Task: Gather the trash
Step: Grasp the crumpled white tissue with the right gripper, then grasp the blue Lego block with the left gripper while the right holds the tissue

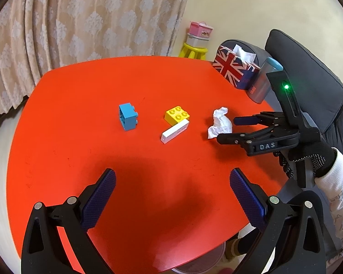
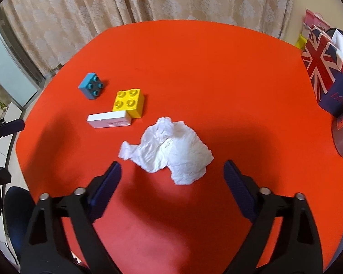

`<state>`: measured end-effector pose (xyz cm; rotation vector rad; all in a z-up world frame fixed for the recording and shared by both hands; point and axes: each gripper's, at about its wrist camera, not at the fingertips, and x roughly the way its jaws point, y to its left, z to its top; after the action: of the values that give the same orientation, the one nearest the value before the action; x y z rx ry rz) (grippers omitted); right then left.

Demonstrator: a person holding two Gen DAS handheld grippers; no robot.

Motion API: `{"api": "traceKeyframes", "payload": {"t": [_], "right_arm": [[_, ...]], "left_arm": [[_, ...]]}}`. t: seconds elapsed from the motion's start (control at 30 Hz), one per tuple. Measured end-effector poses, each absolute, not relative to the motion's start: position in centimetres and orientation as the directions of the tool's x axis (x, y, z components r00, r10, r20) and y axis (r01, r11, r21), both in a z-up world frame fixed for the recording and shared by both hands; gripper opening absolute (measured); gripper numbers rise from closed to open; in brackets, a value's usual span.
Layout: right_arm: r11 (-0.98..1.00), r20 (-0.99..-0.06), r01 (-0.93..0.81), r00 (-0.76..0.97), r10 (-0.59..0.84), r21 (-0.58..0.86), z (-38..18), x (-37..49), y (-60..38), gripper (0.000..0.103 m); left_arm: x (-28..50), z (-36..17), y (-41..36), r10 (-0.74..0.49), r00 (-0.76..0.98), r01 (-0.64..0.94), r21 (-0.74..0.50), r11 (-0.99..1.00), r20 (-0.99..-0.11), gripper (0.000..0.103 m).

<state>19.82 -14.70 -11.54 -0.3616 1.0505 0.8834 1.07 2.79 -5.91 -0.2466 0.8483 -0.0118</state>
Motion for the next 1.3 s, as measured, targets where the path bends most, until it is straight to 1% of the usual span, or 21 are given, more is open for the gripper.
{"api": "traceKeyframes", "payload": {"t": [0.07, 0.13, 0.17, 0.2, 0.23, 0.27, 0.33, 0.43, 0.53, 0.83, 1.1, 1.3], "right_arm": [[0.616, -0.868, -0.776, 0.209, 0.45, 0.133, -11.7, 19.9, -14.5, 0.076], [0.618, -0.871, -0.776, 0.21, 0.444, 0.128, -11.9, 20.0, -14.4, 0.064], [0.618, -0.87, -0.776, 0.217, 0.442, 0.121, -11.9, 20.0, -14.4, 0.06], [0.617, -0.87, -0.778, 0.218, 0.442, 0.119, -11.9, 20.0, -14.4, 0.052], [0.616, -0.87, -0.779, 0.219, 0.441, 0.116, -11.8, 20.0, -14.4, 0.043], [0.615, -0.871, -0.78, 0.22, 0.44, 0.114, -11.8, 20.0, -14.5, 0.039], [0.612, -0.87, -0.784, 0.227, 0.437, 0.103, -11.8, 19.9, -14.5, 0.026], [0.611, -0.867, -0.785, 0.234, 0.44, 0.099, -11.6, 19.9, -14.5, 0.02], [0.609, -0.861, -0.787, 0.238, 0.449, 0.1, -11.1, 19.7, -14.7, 0.019], [0.602, -0.848, -0.788, 0.225, 0.48, 0.131, -8.8, 19.0, -15.6, 0.019], [0.596, -0.837, -0.792, 0.233, 0.495, 0.132, -7.3, 18.7, -16.6, 0.019], [0.6, -0.835, -0.789, 0.236, 0.496, 0.133, -7.2, 18.7, -17.1, 0.019]], "left_arm": [[1.1, -6.1, 2.9, -0.109, 0.662, -0.09, -0.223, 0.971, -0.742, 0.096], [1.1, -6.2, 2.9, -0.113, 0.66, -0.088, -0.226, 0.97, -0.742, 0.096], [1.1, -6.2, 3.0, -0.114, 0.66, -0.088, -0.227, 0.97, -0.743, 0.096], [1.2, -6.2, 2.9, -0.114, 0.66, -0.088, -0.227, 0.97, -0.743, 0.096], [1.2, -6.2, 2.9, -0.114, 0.66, -0.088, -0.227, 0.97, -0.743, 0.096], [1.2, -6.3, 2.9, -0.115, 0.66, -0.087, -0.227, 0.97, -0.743, 0.096], [1.2, -6.3, 2.9, -0.115, 0.66, -0.087, -0.227, 0.97, -0.742, 0.096], [1.4, -6.3, 2.9, -0.113, 0.661, -0.085, -0.223, 0.971, -0.742, 0.096], [1.8, -6.3, 2.9, -0.107, 0.663, -0.089, -0.22, 0.971, -0.741, 0.096], [4.1, -5.8, 4.2, -0.083, 0.661, -0.113, -0.208, 0.972, -0.746, 0.096], [7.0, -6.3, 5.9, -0.049, 0.641, -0.151, -0.189, 0.97, -0.766, 0.096], [9.3, -7.1, 7.1, -0.008, 0.614, -0.203, -0.167, 0.965, -0.789, 0.096]]}}
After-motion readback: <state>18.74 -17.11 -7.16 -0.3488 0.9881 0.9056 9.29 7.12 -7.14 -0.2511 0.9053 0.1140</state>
